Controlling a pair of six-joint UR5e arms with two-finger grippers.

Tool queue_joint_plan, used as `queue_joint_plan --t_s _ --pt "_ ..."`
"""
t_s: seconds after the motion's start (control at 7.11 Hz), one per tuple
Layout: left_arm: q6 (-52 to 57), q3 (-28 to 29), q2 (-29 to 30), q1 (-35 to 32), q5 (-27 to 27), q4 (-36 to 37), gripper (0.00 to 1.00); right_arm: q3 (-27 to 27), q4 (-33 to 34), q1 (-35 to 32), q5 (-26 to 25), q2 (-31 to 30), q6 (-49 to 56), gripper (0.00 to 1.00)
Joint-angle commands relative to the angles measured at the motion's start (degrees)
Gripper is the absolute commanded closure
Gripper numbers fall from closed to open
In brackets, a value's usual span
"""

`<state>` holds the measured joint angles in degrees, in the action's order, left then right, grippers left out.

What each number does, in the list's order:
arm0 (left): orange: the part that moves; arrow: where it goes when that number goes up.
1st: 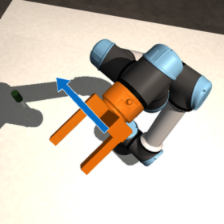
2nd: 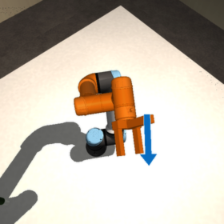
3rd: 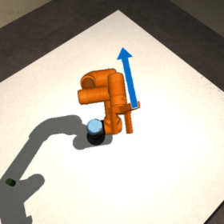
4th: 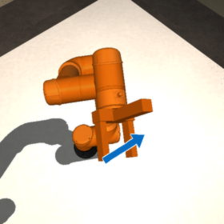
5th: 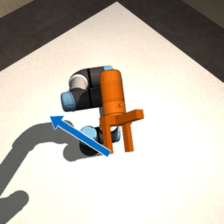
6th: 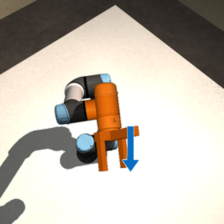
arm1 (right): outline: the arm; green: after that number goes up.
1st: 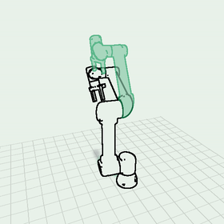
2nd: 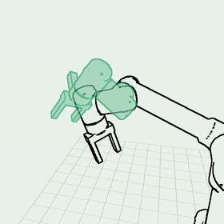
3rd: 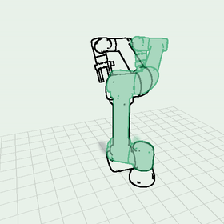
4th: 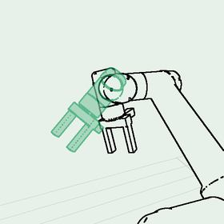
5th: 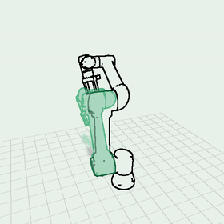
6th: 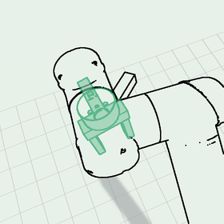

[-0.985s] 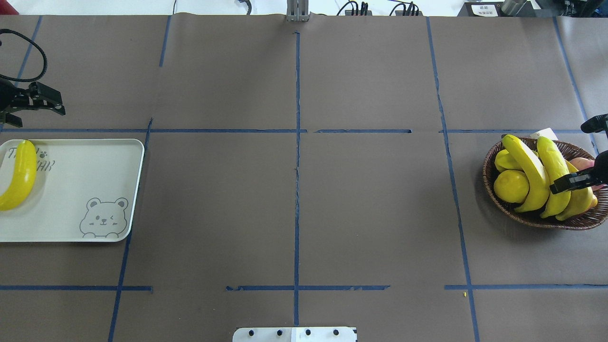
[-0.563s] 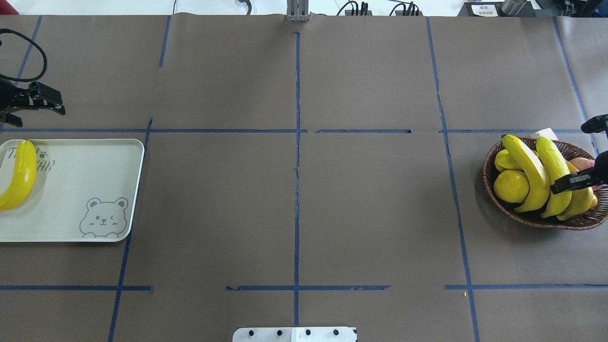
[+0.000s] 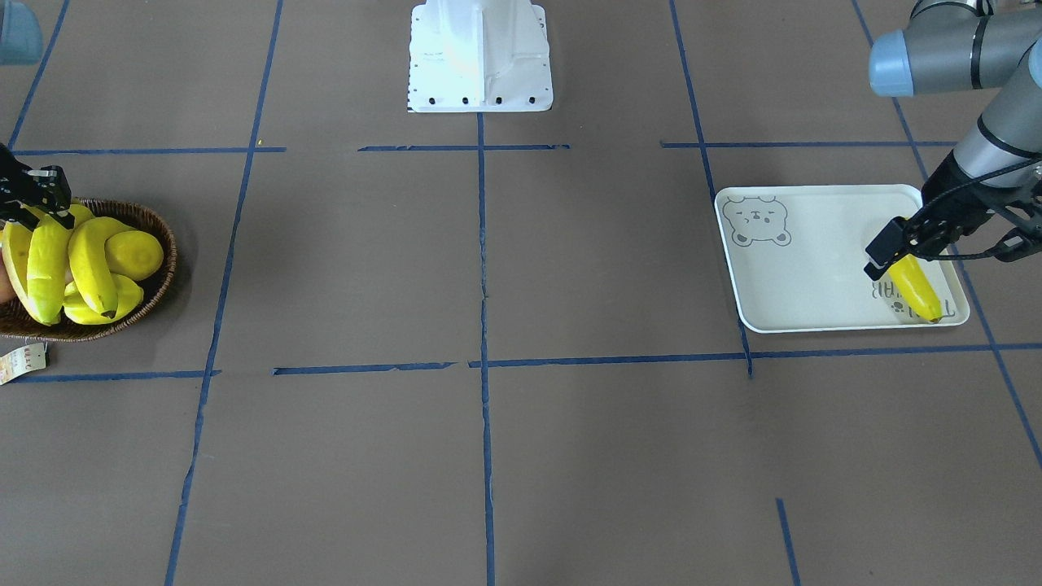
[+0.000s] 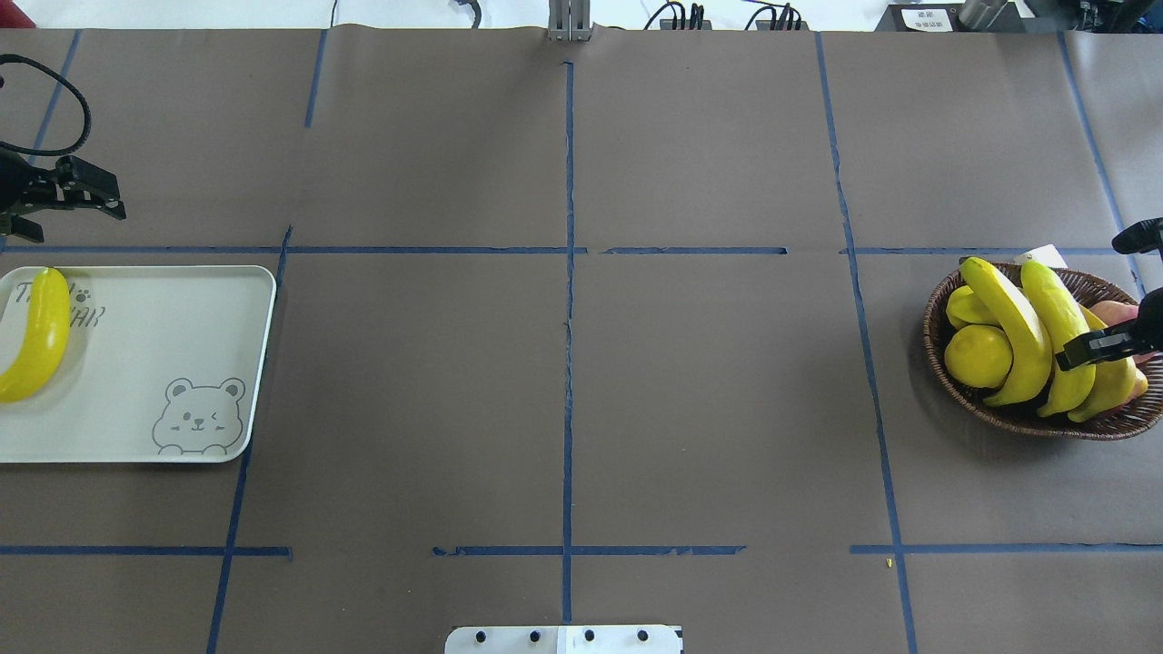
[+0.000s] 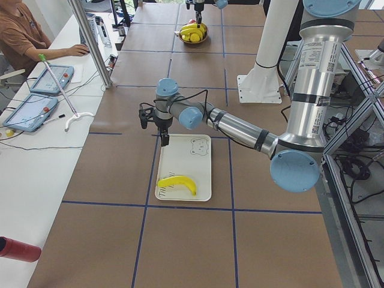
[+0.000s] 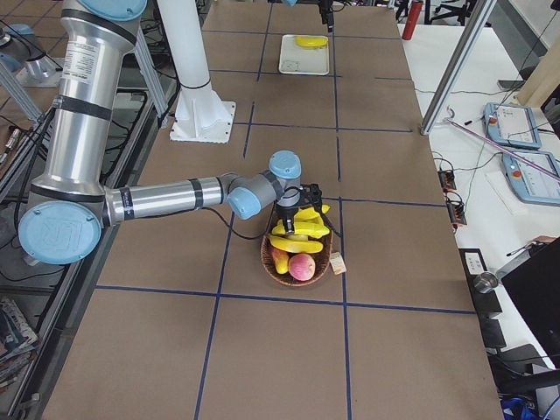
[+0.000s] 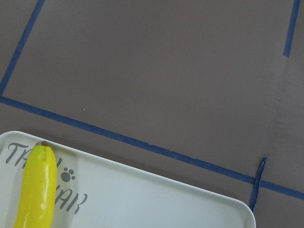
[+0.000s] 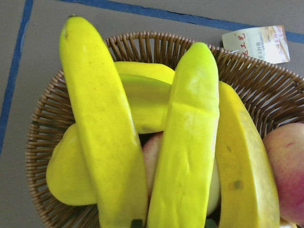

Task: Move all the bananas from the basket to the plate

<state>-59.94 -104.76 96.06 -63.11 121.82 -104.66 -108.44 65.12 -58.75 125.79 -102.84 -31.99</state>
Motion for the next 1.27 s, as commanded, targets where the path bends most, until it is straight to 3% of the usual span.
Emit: queue_joint_plan --t_s 0.0,0.14,0.56,0.84,1.13 --pt "0.0 -0.26 0.0 0.0 0.0 0.07 0.0 -0.63 0.1 -1.8 0.51 -0.69 0.09 1.0" --pt "0.0 -0.35 0.0 0.0 0.0 0.07 0.0 -1.68 0.18 -3.2 1.47 -1.74 0.35 1.0" --pt "0.0 -0.7 -0.09 0.0 0.09 0.25 0.0 -4.58 0.36 -13.11 16.46 -2.79 0.44 1.0" --pt "0.09 -0.79 -0.18 0.0 0.18 -0.19 0.0 -7.4 0.36 -13.24 17.47 -3.77 0.44 1.0" --pt "-0.18 -0.88 3.4 2.27 0.26 -0.28 0.0 -6.36 0.27 -10.0 16.16 6.19 -1.13 1.0"
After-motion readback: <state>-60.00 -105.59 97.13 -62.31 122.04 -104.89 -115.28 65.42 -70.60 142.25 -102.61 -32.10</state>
